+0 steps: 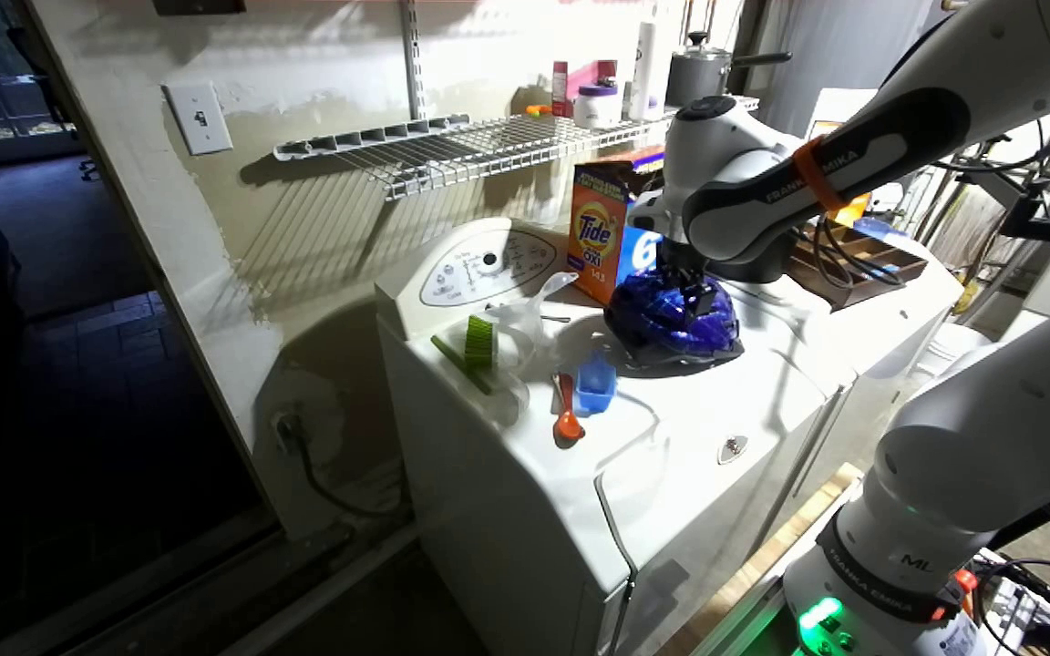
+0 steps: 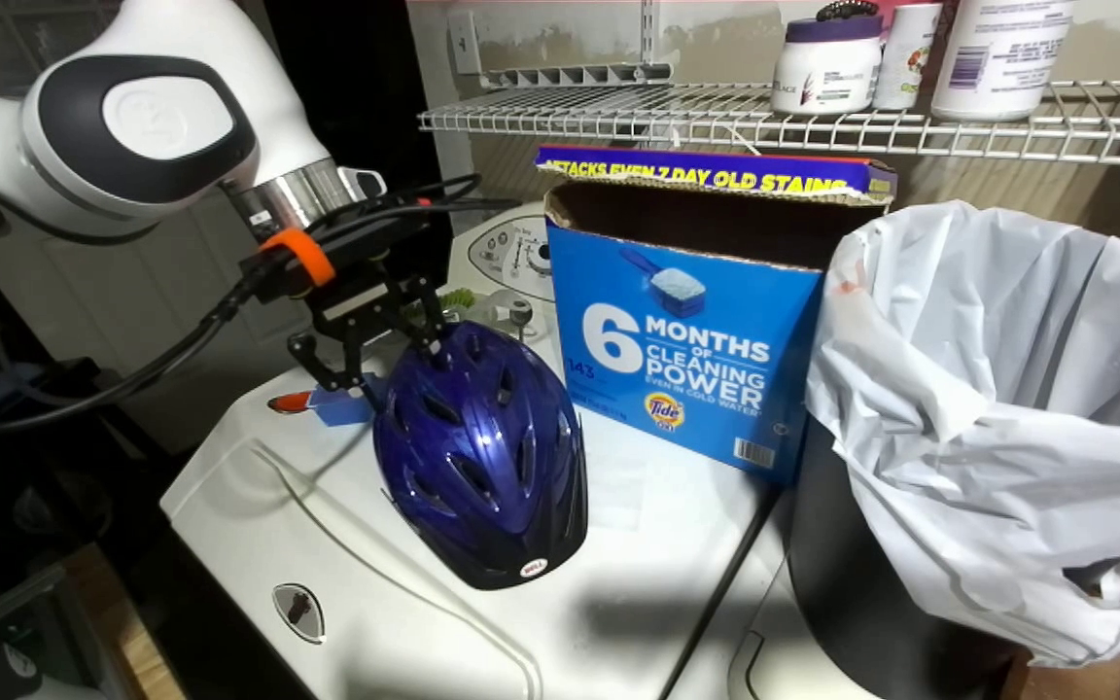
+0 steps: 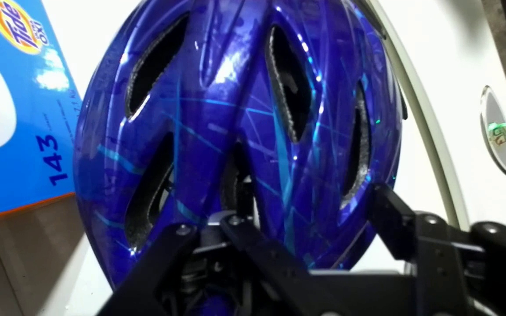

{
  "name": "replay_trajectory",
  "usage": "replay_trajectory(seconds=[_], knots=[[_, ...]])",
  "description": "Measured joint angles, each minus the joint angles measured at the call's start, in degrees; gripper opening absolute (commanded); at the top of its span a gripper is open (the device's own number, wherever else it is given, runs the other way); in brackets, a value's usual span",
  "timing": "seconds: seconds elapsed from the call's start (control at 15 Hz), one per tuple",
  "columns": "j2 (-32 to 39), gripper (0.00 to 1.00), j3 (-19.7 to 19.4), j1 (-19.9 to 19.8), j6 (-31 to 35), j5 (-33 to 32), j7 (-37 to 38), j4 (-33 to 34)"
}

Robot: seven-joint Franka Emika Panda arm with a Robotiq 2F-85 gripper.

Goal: Pick up the blue bicycle helmet and put it on the first shelf above the washing machine

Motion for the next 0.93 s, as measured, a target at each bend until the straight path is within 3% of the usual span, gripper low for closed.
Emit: replay_trajectory(seconds=[0.33,0.93], knots=[[0.0,0.21,0.0,0.0,0.0,-0.2,-0.7,0.7],[0.9,0.21,0.1,0.0,-0.9,-0.2,-0.7,2.0]])
